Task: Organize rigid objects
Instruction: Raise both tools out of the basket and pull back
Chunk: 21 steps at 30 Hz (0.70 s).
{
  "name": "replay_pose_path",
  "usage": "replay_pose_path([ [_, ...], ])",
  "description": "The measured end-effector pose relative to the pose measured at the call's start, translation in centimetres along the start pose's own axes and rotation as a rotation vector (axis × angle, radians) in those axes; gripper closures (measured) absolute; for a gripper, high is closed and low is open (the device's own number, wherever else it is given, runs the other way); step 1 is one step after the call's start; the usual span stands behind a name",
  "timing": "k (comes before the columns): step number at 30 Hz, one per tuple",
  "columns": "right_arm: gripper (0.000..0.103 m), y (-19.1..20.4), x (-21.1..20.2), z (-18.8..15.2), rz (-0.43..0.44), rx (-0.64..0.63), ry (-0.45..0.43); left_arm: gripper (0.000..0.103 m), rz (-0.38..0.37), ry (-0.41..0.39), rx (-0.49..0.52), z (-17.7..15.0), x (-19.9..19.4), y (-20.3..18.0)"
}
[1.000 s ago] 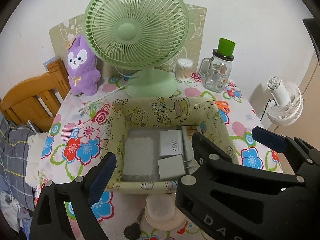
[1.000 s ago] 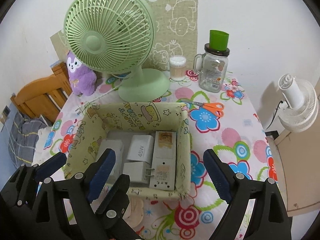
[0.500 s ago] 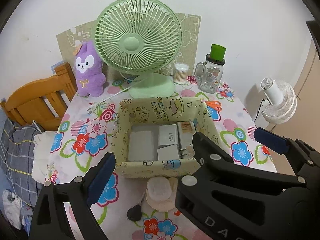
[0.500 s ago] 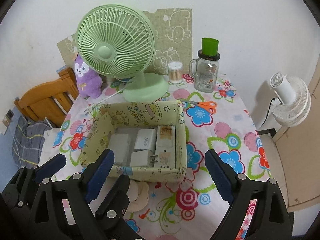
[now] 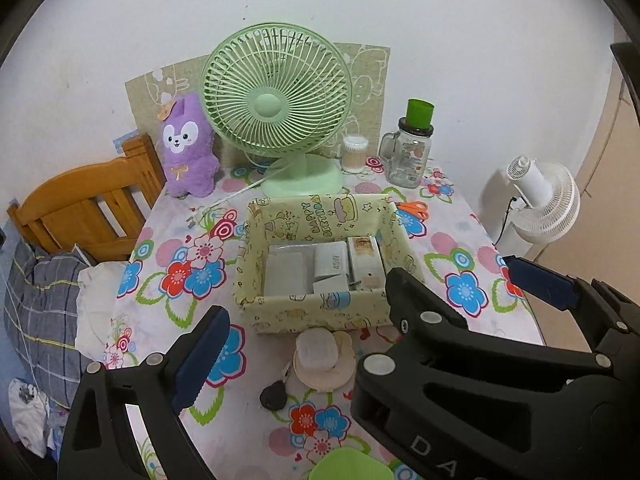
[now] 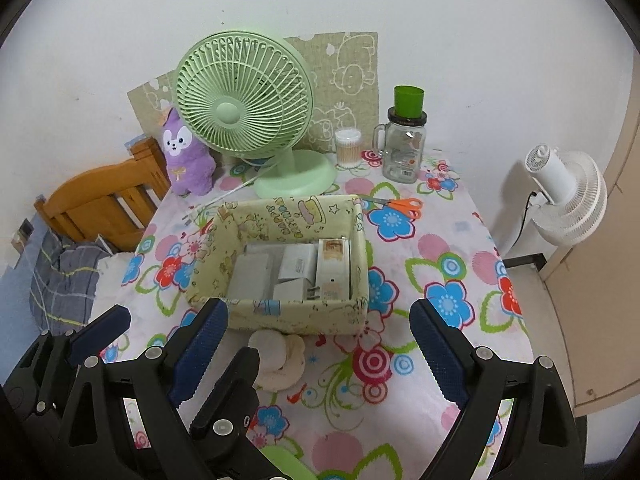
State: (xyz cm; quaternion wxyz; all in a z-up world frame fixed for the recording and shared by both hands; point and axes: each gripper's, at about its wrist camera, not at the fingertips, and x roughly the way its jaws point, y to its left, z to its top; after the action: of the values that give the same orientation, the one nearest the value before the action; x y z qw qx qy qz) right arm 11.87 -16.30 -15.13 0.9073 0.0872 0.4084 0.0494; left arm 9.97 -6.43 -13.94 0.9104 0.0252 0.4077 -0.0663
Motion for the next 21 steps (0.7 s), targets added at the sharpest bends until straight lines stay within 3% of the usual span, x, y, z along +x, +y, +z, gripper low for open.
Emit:
replay_pose_path([
  [21,0.009,0.8,-5.1,-2.6,-0.02,-0.01,-0.026,0.002,-0.007,-0.018,0.023,-2.3,-4.4,-0.3],
])
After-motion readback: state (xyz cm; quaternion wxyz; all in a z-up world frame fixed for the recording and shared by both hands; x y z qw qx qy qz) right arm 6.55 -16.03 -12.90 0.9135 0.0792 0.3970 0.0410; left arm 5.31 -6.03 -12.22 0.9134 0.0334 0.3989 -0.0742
